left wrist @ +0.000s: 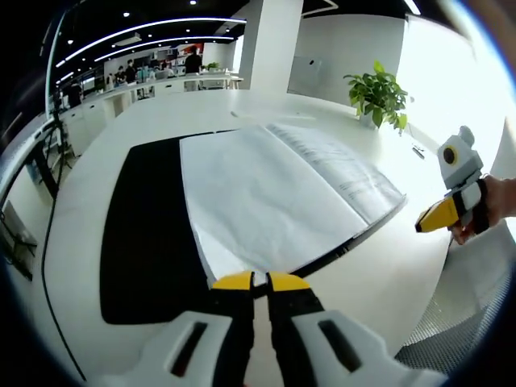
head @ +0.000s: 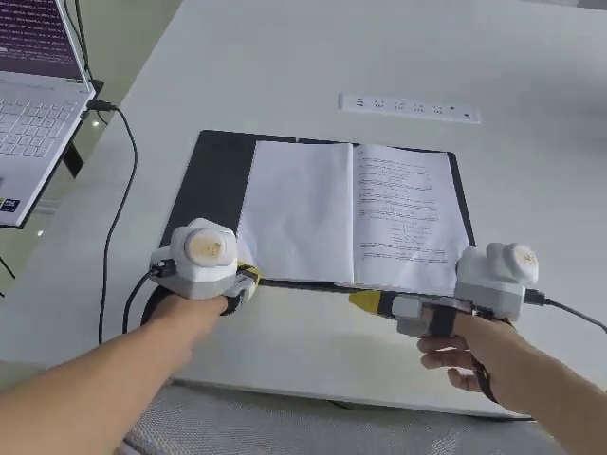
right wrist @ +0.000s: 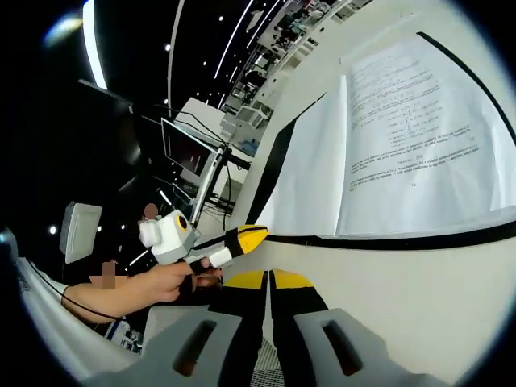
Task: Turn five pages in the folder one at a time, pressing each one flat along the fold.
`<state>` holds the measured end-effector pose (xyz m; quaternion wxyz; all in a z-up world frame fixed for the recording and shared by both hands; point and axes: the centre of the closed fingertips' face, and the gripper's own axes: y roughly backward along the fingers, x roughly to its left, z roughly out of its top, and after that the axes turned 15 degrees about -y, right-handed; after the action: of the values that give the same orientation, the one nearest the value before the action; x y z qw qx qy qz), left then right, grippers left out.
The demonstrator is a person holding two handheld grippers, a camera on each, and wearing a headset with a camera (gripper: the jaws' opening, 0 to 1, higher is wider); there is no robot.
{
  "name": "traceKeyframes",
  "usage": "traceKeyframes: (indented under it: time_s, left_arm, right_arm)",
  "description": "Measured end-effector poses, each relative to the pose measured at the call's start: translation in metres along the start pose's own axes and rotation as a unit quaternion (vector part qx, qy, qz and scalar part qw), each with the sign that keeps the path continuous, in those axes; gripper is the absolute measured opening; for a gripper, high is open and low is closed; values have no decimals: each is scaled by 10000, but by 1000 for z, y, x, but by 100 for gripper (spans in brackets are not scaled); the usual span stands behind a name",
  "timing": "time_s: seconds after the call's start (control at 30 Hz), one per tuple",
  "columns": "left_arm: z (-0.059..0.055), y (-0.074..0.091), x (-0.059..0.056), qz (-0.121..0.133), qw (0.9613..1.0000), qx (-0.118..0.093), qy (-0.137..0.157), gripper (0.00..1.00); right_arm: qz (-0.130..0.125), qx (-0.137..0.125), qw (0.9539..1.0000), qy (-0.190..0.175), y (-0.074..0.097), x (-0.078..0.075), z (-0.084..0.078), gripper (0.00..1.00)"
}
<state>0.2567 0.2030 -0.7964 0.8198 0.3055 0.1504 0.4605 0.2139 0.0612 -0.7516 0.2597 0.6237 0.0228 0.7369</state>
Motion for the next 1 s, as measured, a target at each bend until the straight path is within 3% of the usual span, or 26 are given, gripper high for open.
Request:
traceKeyframes:
  time_s: [0.27, 0.43, 0.63, 0.73, 0.8, 1.0]
  left_arm:
    - [14, 45, -5, 10, 9995, -301, 114, 9]
    - [26, 72, -6, 19, 9989, -443, 121, 16]
    - [39, 96, -10, -47, 9988, -490, -62, 25]
    - [47, 110, -15, -49, 9986, -484, -207, 31]
    - [52, 118, -17, -65, 9983, -513, -282, 35]
    - [60, 139, -17, -27, 9980, -595, -230, 43]
  right_arm:
    - [-45, -687, 9964, 496, 57, 25, 28, 10]
    - [-346, -937, 9904, 960, 88, 40, 32, 20]
    - [-561, -976, 9852, 1296, 111, 51, 25, 24]
    - [-732, -1010, 9789, 1619, 121, 55, 21, 26]
    - [-709, -1001, 9775, 1715, 126, 62, 16, 26]
    - [-797, -1202, 9717, 1872, 145, 71, 17, 29]
